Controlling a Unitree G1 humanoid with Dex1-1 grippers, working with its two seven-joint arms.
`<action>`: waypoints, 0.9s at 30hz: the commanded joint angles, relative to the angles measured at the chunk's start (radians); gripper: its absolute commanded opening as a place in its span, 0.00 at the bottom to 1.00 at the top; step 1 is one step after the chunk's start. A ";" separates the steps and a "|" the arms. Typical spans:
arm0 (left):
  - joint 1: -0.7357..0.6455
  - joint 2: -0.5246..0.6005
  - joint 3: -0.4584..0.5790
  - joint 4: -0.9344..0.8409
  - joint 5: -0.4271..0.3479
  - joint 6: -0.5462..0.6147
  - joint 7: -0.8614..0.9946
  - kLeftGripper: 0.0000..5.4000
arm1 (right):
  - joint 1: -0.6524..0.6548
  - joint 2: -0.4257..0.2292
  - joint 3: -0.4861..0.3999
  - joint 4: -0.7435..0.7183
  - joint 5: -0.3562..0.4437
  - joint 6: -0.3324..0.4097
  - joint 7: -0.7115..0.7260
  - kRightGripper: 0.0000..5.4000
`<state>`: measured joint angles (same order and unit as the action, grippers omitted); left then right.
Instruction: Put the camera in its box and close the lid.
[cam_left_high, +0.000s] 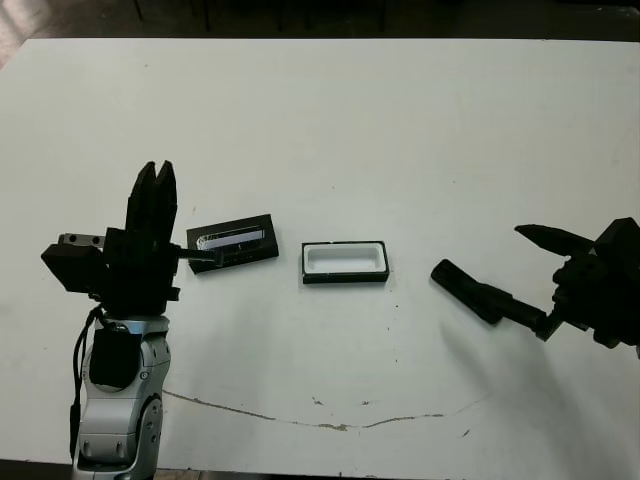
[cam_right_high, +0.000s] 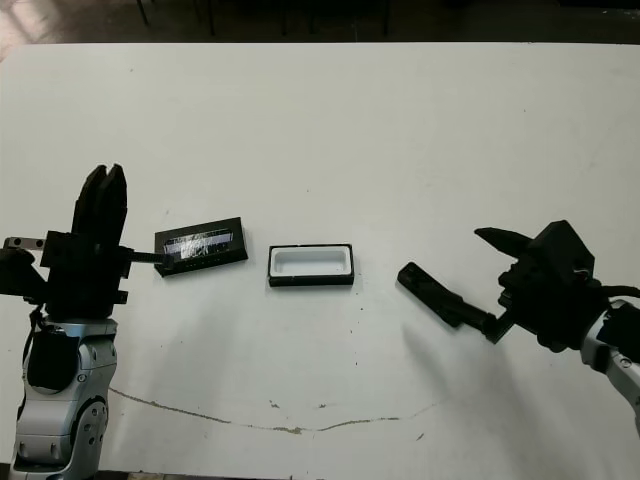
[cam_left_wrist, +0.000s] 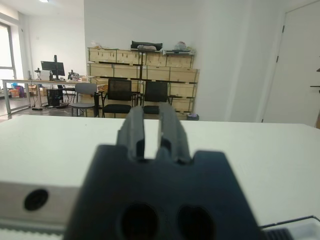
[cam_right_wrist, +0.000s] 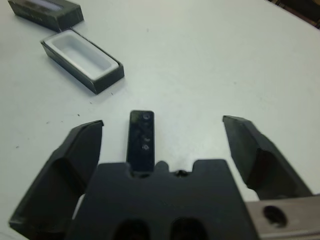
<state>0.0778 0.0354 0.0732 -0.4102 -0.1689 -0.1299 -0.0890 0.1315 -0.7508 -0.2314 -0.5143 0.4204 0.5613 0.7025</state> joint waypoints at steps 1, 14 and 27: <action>0.016 0.004 0.004 0.002 0.001 0.015 0.002 0.00 | 0.019 0.008 0.022 0.022 0.005 0.011 0.011 1.00; 0.039 0.014 0.015 -0.027 0.016 0.036 0.013 0.00 | 0.084 0.067 0.083 0.078 -0.003 -0.022 0.011 0.78; 0.059 0.031 0.033 -0.056 0.013 0.061 -0.001 0.00 | 0.144 0.097 0.115 0.107 -0.032 -0.058 -0.017 0.53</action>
<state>0.1171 0.0497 0.0998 -0.4659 -0.1551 -0.0925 -0.0845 0.2509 -0.6629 -0.1281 -0.4297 0.3996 0.4874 0.6904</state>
